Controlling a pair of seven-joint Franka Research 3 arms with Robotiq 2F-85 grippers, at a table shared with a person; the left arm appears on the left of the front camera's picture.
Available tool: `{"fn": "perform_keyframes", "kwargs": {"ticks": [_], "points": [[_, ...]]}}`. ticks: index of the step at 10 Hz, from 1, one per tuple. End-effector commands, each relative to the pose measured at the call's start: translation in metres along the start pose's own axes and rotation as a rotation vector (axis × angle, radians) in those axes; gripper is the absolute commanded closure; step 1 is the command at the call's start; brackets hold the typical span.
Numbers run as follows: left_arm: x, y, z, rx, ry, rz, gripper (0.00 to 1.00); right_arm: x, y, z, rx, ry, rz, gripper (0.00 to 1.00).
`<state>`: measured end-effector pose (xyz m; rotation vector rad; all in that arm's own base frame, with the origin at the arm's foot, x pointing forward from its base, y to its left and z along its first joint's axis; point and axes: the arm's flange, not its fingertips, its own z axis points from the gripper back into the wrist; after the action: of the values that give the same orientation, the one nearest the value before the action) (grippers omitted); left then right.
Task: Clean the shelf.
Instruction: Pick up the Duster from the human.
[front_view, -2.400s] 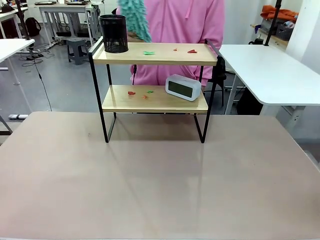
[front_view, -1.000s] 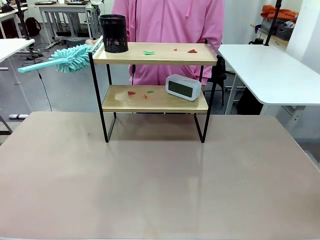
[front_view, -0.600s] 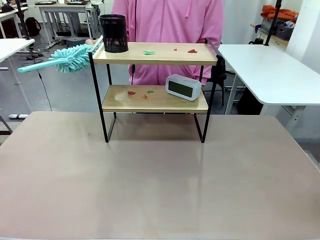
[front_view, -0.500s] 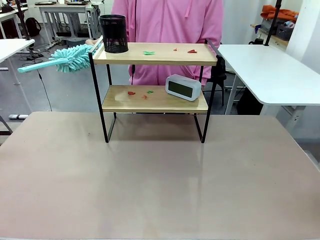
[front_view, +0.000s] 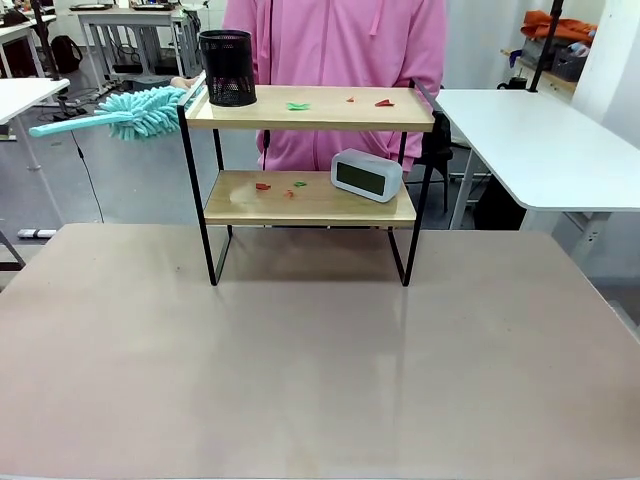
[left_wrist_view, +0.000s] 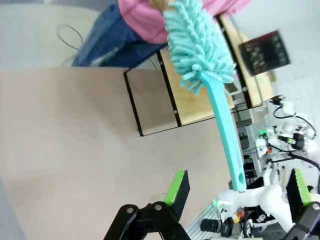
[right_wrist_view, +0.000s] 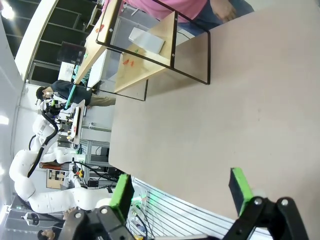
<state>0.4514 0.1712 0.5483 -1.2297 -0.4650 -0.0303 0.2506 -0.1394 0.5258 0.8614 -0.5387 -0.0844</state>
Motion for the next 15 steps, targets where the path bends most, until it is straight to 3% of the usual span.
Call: {"fn": "perform_keyframes", "kwargs": {"ticks": [1, 3, 6, 10, 15], "points": [[0.002, 0.001, -0.004, -0.011, 0.013, 0.009, 0.00, 0.002, -0.002, 0.002, 0.027, -0.011, 0.027, 0.00], [0.011, -0.001, -0.026, -0.023, 0.030, 0.059, 0.00, 0.002, -0.002, 0.002, 0.027, -0.011, 0.027, 0.00], [0.015, 0.007, -0.068, -0.162, 0.138, 0.191, 0.00, 0.002, -0.002, 0.002, 0.027, -0.011, 0.027, 0.00], [0.016, 0.021, -0.096, -0.181, 0.226, 0.266, 0.00, 0.002, -0.002, 0.002, 0.027, -0.011, 0.027, 0.00], [0.021, 0.040, -0.103, -0.188, 0.156, 0.371, 0.00, 0.002, -0.002, 0.002, 0.027, -0.011, 0.027, 0.00]]}}
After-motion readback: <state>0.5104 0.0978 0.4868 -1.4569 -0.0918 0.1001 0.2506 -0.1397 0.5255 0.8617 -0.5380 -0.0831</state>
